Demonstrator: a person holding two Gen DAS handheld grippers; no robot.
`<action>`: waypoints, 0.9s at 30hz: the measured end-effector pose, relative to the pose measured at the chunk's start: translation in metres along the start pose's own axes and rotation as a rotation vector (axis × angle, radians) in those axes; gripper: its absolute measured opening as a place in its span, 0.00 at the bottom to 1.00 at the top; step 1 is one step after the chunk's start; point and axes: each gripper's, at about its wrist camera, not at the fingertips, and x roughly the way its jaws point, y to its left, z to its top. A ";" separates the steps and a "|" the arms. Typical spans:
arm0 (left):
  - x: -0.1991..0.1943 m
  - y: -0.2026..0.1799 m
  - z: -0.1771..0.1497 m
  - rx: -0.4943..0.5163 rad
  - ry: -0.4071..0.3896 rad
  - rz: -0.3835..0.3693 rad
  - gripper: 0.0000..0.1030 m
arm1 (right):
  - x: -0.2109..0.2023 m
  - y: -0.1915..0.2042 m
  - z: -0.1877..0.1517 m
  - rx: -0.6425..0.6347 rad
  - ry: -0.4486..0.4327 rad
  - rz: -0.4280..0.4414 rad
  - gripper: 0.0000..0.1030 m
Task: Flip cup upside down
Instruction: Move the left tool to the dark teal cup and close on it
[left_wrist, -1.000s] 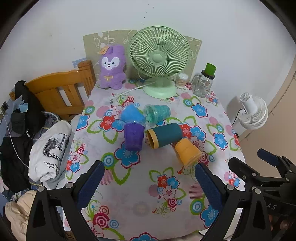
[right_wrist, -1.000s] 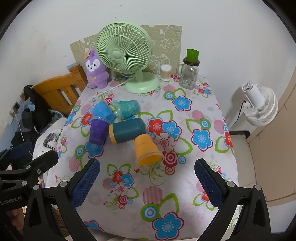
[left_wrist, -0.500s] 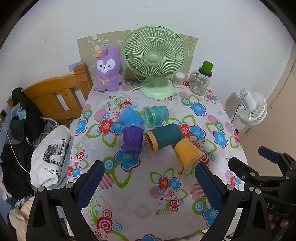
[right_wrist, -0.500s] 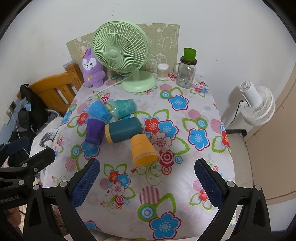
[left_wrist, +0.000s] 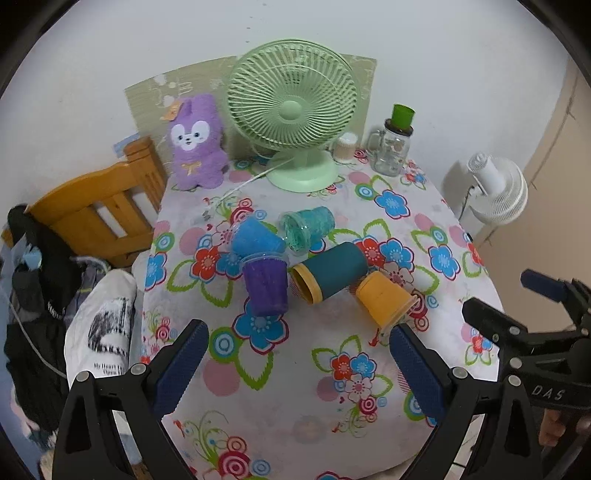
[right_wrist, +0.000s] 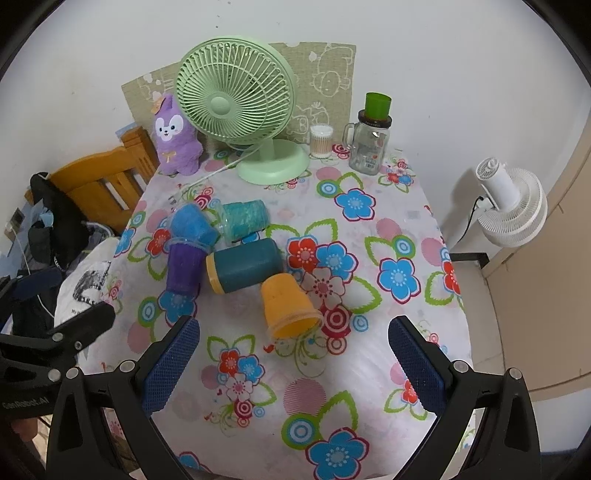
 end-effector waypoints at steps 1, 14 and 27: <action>0.003 0.000 0.002 0.021 0.000 -0.007 0.96 | 0.001 0.000 0.002 0.003 0.002 0.001 1.00; 0.083 -0.007 0.033 0.233 0.095 -0.061 0.96 | 0.057 -0.001 0.026 -0.012 0.058 -0.026 1.00; 0.165 -0.027 0.064 0.302 0.192 -0.085 0.96 | 0.132 -0.040 0.043 0.061 0.144 -0.010 1.00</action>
